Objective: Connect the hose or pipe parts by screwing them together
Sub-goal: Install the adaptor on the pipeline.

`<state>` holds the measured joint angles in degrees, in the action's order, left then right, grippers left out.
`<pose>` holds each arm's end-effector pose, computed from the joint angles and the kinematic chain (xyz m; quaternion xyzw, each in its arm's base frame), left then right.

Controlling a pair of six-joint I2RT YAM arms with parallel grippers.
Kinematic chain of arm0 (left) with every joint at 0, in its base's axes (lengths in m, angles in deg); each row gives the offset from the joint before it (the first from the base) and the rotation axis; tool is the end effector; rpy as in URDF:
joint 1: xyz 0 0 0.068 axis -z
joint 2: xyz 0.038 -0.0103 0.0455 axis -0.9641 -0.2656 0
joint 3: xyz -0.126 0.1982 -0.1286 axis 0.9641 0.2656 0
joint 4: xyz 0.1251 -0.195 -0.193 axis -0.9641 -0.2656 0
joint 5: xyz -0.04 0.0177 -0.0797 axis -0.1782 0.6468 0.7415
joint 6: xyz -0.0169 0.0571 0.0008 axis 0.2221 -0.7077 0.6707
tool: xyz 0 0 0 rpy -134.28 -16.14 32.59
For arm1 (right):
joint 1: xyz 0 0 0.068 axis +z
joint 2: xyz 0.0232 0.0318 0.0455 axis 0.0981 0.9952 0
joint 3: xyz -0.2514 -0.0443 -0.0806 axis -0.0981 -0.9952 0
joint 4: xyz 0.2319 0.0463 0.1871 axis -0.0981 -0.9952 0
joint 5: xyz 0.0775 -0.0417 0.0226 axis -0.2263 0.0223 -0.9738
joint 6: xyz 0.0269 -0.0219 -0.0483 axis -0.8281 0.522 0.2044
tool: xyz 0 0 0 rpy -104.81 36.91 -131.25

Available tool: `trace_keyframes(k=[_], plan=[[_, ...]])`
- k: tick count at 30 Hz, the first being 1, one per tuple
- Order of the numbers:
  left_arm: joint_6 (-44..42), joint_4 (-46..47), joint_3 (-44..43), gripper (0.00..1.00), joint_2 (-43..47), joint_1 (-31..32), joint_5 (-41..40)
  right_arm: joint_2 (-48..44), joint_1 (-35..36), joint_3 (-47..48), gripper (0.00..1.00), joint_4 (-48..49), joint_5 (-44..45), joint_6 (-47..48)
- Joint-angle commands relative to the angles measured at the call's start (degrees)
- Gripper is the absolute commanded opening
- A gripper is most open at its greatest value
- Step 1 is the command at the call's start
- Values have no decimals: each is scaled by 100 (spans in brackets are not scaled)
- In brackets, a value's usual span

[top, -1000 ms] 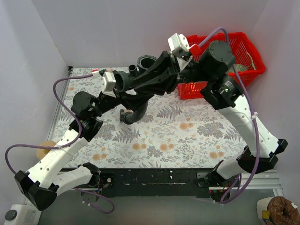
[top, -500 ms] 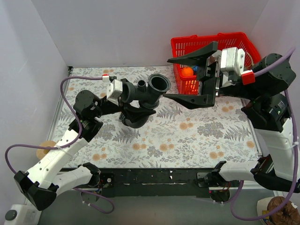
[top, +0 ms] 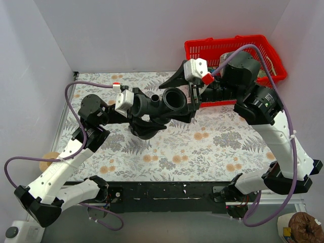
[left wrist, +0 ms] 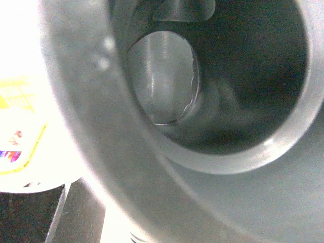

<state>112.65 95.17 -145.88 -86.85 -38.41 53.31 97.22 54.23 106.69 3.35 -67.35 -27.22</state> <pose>0.1838 -0.1786 0.4489 0.3215 0.5618 -0.6751 0.3541 0.1569 0.2216 0.5887 -0.5763 0.4123 0.4101 0.5742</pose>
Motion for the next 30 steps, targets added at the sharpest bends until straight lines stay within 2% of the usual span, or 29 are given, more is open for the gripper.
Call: trace_keyframes(k=[1, 2, 3, 5, 6, 7, 8, 11, 14, 15, 19, 22, 27, 30], plan=[[-436, -151, -362, 0, 89, -15, 145, -120, -35, 133, 84, -177, -100, 95], [-453, -152, -388, 0, 90, -24, 83, -111, -26, 150, 77, -264, -126, 95], [-488, -152, -406, 0, 90, -24, 57, -93, -26, 159, 54, -282, -118, 86], [-620, -204, -441, 0, 90, -24, -22, -76, -26, 142, 30, -309, 136, -54], [-647, -231, -485, 0, 72, -24, -31, -67, -26, 159, 14, -318, 224, -98], [-769, -300, -511, 0, 81, -24, -58, -41, -17, 177, 6, -352, 321, -133], [-822, -336, -511, 0, 81, -24, -119, -32, -35, 203, 1, -370, 365, -221], [-945, -354, -511, 0, 98, -24, -356, -84, -35, 90, 1, -353, 541, -309], [-946, -47, -389, 0, 160, -24, -1058, -286, -35, -270, 1, -117, 1067, -546], [-954, 67, -345, 0, 177, -24, -1434, -374, -35, -445, 1, 128, 1208, -651], [-849, 734, -134, 0, 318, -15, -2025, -1163, -52, -1822, 1, 1199, 1955, -1029], [-788, 972, -81, 0, 423, -24, -2044, -1332, -70, -2187, 1, 1475, 2062, -1293], [-1006, 1131, -2, 0, 538, -15, -1991, -1008, -87, -1846, 1, 1160, 2430, -1873], [-1629, 1176, 95, 0, 573, -6, -2193, -666, -87, -1320, 1, 625, 2923, -2462]])
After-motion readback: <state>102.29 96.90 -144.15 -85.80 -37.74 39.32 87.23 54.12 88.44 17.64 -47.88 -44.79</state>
